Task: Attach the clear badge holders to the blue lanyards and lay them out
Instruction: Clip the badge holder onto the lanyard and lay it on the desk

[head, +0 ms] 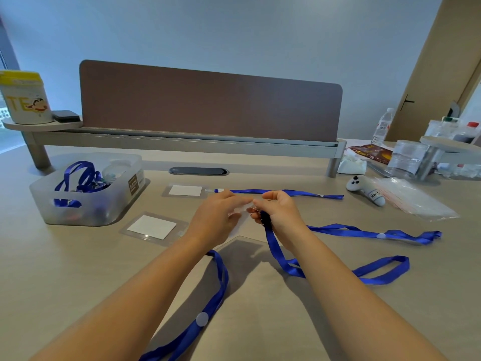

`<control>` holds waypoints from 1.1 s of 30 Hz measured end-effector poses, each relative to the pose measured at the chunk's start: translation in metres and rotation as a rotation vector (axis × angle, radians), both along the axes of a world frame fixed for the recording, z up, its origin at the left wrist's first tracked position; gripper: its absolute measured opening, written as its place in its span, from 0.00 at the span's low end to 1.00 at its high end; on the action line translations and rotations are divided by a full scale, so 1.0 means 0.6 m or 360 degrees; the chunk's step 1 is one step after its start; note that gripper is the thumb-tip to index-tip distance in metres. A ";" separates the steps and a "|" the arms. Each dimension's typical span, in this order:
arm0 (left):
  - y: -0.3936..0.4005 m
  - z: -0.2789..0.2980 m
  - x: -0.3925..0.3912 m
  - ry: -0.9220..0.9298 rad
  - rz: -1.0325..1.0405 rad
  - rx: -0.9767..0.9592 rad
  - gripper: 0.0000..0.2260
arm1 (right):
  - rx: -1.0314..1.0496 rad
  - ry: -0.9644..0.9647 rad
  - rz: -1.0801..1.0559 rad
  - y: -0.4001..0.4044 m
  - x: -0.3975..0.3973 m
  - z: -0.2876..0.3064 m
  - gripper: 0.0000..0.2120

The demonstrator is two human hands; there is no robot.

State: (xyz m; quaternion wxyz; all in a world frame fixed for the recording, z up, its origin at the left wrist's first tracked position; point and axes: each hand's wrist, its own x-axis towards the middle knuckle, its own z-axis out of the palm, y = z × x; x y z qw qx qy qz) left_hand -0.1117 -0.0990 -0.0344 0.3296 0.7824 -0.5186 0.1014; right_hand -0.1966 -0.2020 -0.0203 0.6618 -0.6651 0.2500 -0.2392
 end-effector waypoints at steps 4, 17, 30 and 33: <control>-0.003 0.005 -0.001 0.0181 -0.0036 -0.0026 0.14 | -0.0156 0.0027 0.0032 0.002 -0.003 0.000 0.10; -0.011 0.019 0.000 0.0385 0.0094 0.0016 0.09 | -0.0662 0.0116 0.0163 0.010 -0.003 0.001 0.14; -0.017 0.027 -0.005 0.0372 0.0121 -0.0021 0.07 | -0.0774 0.0057 0.0117 0.009 -0.001 0.005 0.15; -0.010 0.023 -0.004 0.0534 -0.0002 -0.0130 0.10 | -0.0623 0.0014 0.0127 0.005 -0.001 0.007 0.15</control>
